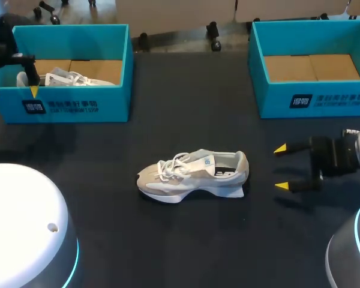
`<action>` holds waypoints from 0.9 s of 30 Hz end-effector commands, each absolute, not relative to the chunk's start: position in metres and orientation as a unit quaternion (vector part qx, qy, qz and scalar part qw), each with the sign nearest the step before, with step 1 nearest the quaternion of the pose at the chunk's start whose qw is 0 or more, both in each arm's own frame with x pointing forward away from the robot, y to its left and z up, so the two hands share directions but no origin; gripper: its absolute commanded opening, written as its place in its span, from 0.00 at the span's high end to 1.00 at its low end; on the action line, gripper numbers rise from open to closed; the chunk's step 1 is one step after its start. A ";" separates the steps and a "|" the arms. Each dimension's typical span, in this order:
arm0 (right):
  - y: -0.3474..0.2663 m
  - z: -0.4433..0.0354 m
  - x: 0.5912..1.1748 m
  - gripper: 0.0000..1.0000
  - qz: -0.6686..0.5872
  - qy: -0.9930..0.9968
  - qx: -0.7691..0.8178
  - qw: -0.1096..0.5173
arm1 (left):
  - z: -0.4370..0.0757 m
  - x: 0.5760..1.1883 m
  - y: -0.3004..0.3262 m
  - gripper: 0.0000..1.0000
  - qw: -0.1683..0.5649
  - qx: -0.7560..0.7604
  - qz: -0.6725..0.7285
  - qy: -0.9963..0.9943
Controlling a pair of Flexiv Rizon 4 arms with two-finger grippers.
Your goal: Take the shoe out of the shoebox, open the shoe tongue, remove and reinsert the insole, then place the shoe into the shoebox
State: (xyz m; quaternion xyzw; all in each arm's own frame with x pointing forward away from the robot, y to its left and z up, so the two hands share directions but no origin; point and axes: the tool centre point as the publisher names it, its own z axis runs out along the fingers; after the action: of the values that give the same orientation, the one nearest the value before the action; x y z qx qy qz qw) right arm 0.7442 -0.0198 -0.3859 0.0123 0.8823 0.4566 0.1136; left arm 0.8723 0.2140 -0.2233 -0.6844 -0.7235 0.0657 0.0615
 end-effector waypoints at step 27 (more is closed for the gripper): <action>0.043 -0.396 0.754 0.00 0.463 0.880 0.016 0.100 | -0.223 0.871 0.214 0.00 0.061 -0.684 0.063 -0.724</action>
State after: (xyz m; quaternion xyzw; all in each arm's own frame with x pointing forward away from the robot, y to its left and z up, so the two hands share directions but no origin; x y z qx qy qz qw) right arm 0.7514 0.0340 -0.3933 0.0137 0.8782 0.4675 0.1002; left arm 0.8723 0.2140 -0.2233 -0.6844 -0.7235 0.0657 0.0615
